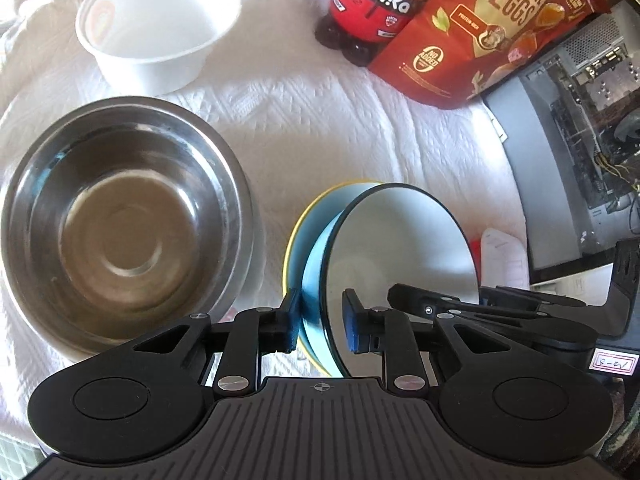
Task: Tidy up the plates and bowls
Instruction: 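Lower the light-blue bowl onto the yellow-rimmed plate with the left gripper, then open the left gripper and withdraw it from the stacked bowl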
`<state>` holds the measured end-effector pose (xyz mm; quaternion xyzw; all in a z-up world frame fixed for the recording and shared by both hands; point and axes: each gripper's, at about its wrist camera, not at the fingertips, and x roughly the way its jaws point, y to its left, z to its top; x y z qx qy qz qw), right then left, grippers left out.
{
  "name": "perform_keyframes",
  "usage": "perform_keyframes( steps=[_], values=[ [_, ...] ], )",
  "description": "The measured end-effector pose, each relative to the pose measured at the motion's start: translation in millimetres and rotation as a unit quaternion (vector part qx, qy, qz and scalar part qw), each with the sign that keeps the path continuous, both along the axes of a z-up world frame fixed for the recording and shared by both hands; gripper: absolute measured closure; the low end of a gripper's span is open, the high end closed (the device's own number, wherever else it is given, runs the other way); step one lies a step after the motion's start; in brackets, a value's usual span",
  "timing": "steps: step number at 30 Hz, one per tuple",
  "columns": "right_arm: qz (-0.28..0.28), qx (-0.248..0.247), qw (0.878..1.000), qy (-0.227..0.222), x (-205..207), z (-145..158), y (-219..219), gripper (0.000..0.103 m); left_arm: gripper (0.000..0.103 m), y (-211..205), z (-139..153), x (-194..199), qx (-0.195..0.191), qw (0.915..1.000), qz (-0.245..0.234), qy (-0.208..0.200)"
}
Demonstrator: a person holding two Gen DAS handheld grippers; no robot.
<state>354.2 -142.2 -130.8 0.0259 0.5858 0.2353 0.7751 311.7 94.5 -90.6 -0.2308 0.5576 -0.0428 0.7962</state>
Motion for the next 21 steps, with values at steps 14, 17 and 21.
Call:
perform_keyframes(
  steps=[14, 17, 21],
  values=[
    [-0.017, -0.019, 0.996, -0.082, -8, 30, -10, 0.055, 0.082, -3, 24, 17, 0.063, 0.9966, -0.035, -0.041],
    [-0.038, -0.013, 0.990, -0.136, -17, 39, -19, 0.050, 0.082, -9, 22, 27, 0.064, 0.9957, -0.054, -0.041],
    [-0.049, -0.013, 0.989, -0.136, -19, 38, -32, 0.044, 0.082, -24, 19, 39, 0.119, 0.9890, -0.076, -0.046]
  ],
)
